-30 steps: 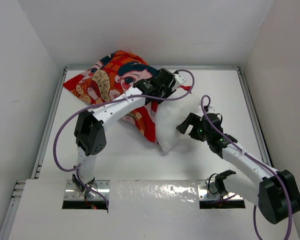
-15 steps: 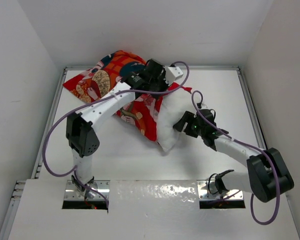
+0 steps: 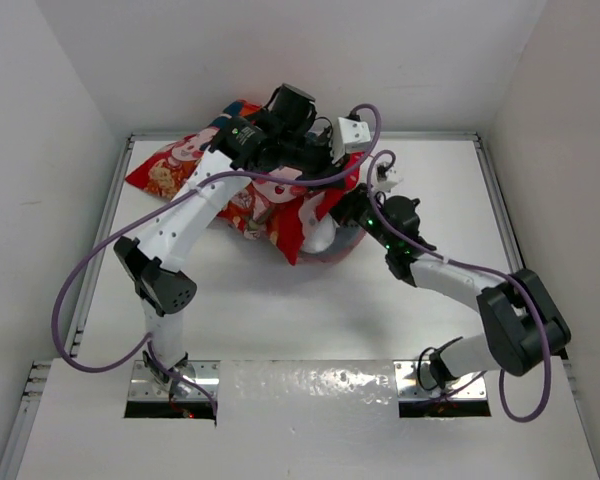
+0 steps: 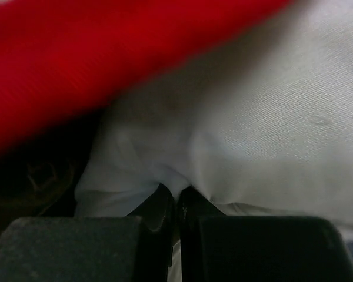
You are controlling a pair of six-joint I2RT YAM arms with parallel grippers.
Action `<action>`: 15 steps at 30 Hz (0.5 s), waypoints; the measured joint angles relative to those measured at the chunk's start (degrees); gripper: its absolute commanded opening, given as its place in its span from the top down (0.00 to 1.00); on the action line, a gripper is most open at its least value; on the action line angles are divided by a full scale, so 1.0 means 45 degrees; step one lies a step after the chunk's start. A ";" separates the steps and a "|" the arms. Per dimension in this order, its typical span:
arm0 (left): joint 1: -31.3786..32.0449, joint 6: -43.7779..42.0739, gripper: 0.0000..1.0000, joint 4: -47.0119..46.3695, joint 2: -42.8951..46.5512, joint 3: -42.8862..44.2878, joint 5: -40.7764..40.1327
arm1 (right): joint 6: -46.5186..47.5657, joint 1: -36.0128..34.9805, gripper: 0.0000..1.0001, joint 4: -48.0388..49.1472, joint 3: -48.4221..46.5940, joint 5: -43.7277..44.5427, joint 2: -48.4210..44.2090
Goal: Put the pillow into the pillowcase
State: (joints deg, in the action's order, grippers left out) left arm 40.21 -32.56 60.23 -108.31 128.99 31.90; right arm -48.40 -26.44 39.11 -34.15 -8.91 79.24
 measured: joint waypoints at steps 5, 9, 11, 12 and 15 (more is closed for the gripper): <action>-0.0015 -0.0301 1.00 0.0539 0.0005 0.0840 0.1088 | -0.0486 -0.0874 1.00 0.3944 -0.1146 0.1030 0.2161; -0.0044 -0.0306 1.00 0.0763 0.0019 0.0937 0.1559 | -0.1219 -0.1413 1.00 0.5979 -0.1132 0.2336 0.4527; -0.0165 -0.0301 1.00 0.1005 0.0019 0.0928 0.1904 | -0.1481 -0.1598 1.00 0.6188 -0.0952 0.3079 0.5314; -0.0301 -0.0306 1.00 0.1093 0.0034 0.0908 0.2123 | -0.1642 -0.1661 1.00 0.6368 -0.0850 0.3371 0.5605; -0.0894 -0.0398 1.00 0.1316 0.0277 0.0641 0.2584 | -0.1802 -0.1758 0.95 0.6460 -0.0860 0.3740 0.6198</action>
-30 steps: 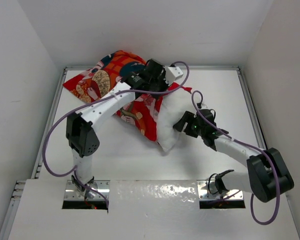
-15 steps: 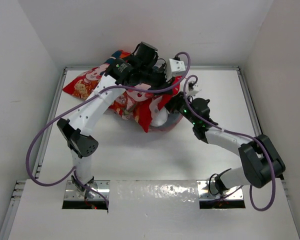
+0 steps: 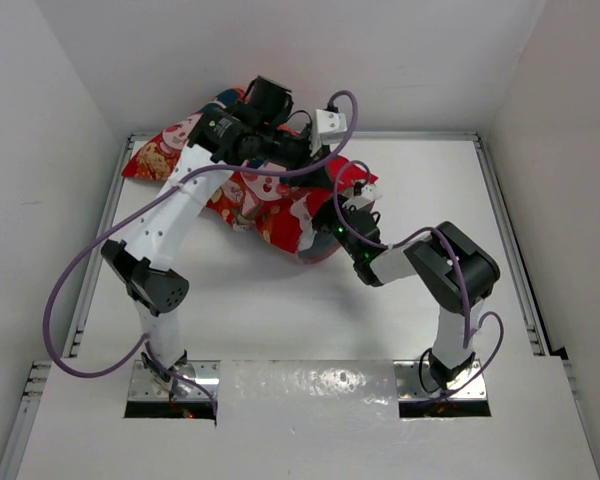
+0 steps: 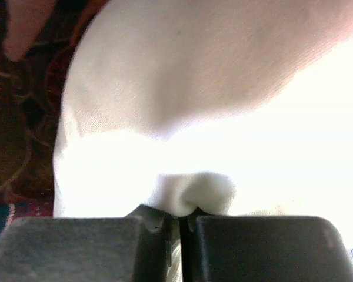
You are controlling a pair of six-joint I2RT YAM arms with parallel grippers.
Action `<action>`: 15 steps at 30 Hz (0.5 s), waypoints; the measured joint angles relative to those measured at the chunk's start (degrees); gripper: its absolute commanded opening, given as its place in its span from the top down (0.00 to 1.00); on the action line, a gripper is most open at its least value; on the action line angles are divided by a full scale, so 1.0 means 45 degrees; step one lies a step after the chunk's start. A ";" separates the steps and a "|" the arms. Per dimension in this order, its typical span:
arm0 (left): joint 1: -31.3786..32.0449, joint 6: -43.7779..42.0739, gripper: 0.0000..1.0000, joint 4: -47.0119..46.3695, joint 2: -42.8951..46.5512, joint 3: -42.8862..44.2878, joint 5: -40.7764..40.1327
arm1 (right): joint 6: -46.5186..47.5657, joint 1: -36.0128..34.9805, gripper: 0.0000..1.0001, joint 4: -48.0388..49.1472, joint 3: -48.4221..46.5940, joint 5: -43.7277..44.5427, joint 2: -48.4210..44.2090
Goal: Put the pillow into the pillowcase
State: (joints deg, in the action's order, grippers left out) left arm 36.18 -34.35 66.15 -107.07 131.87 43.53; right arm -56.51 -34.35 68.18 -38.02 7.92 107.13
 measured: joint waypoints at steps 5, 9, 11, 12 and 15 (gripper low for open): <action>-0.0500 -0.0291 0.66 -0.0233 0.1195 -0.1904 -0.0549 | 0.0117 0.0019 0.37 -0.1205 -0.1103 -0.0597 0.0287; -0.1161 0.0019 0.32 -0.0515 0.2016 -0.3599 -0.0476 | 0.0359 0.0345 0.09 -0.2137 -0.0185 -0.1506 -0.0607; -0.1807 0.0248 0.21 -0.0636 0.2229 -0.3920 -0.0685 | 0.0869 0.0928 0.01 -0.4260 0.0039 -0.2205 -0.1613; -0.2103 0.0311 0.15 -0.0714 0.2293 -0.3944 -0.0801 | 0.1321 0.1239 0.01 -0.5600 -0.0068 -0.2463 -0.2157; -0.3293 0.0738 0.16 -0.1146 0.2555 -0.4012 -0.1336 | 0.3449 0.1894 0.15 -1.0384 -0.1520 -0.2827 -0.3512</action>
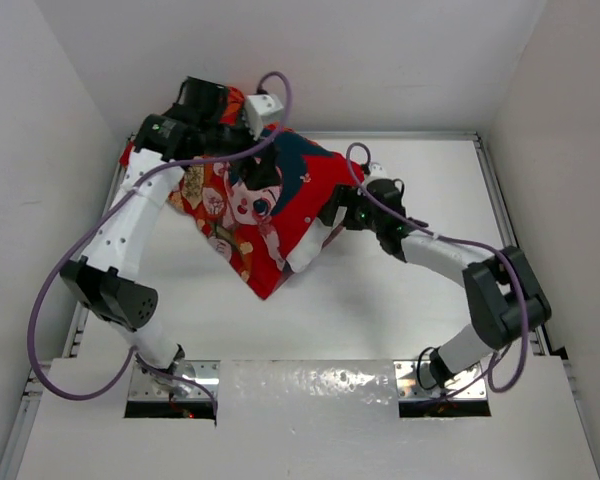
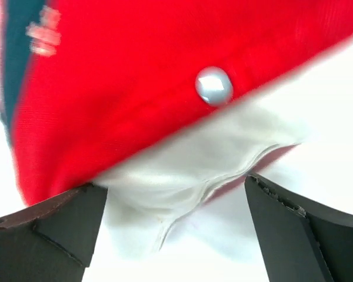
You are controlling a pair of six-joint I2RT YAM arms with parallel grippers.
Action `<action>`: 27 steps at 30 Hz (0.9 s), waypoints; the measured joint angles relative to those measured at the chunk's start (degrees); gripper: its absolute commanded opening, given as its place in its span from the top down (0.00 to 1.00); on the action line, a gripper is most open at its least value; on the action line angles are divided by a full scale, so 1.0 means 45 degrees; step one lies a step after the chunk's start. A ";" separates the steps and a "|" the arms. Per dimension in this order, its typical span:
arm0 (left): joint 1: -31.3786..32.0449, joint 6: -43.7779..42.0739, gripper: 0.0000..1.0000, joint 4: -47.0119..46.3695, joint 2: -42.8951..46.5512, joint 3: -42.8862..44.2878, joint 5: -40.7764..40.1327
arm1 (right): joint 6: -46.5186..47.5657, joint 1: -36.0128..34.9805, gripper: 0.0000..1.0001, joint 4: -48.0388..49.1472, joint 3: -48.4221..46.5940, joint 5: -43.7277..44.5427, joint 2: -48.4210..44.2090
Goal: Put the pillow into the pillowcase
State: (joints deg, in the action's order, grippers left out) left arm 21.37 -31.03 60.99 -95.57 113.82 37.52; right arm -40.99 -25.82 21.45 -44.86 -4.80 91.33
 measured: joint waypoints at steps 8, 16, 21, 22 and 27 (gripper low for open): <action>0.0831 -0.0015 0.59 -0.1234 0.2050 -0.4483 -0.3891 | 0.3458 0.0913 0.98 -0.6703 -0.2501 -0.0758 -0.2909; 0.2560 0.1137 0.16 -0.2142 0.2215 -1.0166 -0.5629 | 0.1787 0.3045 0.22 -0.5741 -0.1277 -0.2773 -0.2662; 0.2492 0.2132 0.15 -0.4119 0.1885 -1.0647 -0.6110 | 0.1098 0.2050 0.17 -0.4750 -0.0214 -0.3128 -0.2229; 0.2526 0.2263 0.15 -0.4498 0.1719 -1.0792 -0.6101 | 0.1103 0.2040 0.24 -0.4716 -0.0155 -0.2968 -0.2229; 0.2948 0.2293 0.19 -0.5663 0.1064 -1.2638 -0.6387 | 0.1394 0.3230 0.78 -0.5013 -0.1117 -0.2322 -0.1875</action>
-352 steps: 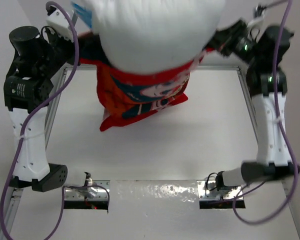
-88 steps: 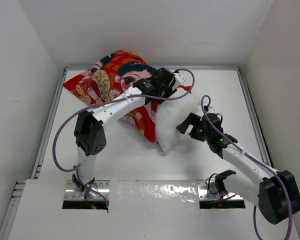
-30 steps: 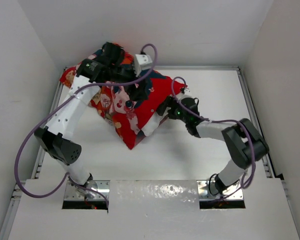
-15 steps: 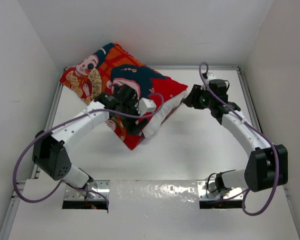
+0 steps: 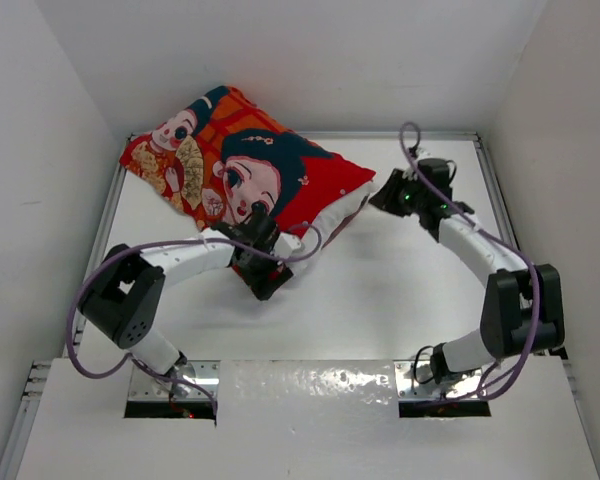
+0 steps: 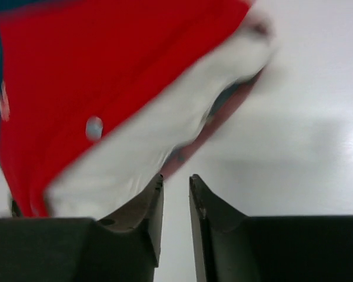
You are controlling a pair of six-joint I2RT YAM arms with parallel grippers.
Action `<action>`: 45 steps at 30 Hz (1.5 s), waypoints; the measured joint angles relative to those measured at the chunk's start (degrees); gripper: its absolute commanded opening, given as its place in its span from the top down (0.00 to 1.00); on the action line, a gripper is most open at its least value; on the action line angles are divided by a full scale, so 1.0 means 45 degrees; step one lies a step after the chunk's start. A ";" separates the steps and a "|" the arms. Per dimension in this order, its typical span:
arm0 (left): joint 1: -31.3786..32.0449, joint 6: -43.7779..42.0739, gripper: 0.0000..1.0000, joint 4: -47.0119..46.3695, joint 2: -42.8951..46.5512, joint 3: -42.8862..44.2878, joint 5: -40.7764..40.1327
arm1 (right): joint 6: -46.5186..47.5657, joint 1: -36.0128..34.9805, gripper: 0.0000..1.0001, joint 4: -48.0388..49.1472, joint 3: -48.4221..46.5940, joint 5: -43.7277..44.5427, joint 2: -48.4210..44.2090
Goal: Put the pillow into the pillowcase
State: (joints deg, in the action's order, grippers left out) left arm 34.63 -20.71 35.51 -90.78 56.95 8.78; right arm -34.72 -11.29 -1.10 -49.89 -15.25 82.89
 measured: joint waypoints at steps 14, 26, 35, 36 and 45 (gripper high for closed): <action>0.0296 -0.1957 0.14 -0.1025 0.2579 -0.3133 -0.0500 | 0.1957 0.2273 0.47 -0.0340 -0.3784 -0.0165 0.4260; 0.1190 -0.1127 0.77 -0.3279 0.0194 -0.2812 -0.1409 | 0.1666 0.1972 0.34 0.0738 -0.5382 -0.2079 0.8393; 0.1224 -0.0976 1.00 -0.3871 -0.0262 -0.2361 -0.2059 | -0.0262 0.1559 0.53 0.2579 -0.6256 -0.0981 0.9641; 0.1209 -0.0962 1.00 -0.3633 -0.0277 -0.2244 -0.1972 | -0.0471 0.1549 0.63 0.2803 -0.6261 -0.0748 0.9719; -0.0272 -0.1350 1.00 0.1020 0.0316 0.2166 0.0112 | -0.2506 0.1297 1.00 0.6285 -0.5003 0.0845 0.9976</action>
State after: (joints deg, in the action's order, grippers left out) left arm 33.41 -26.79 40.10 -89.36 66.70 9.28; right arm -46.00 -5.45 27.18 -72.40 -11.44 127.79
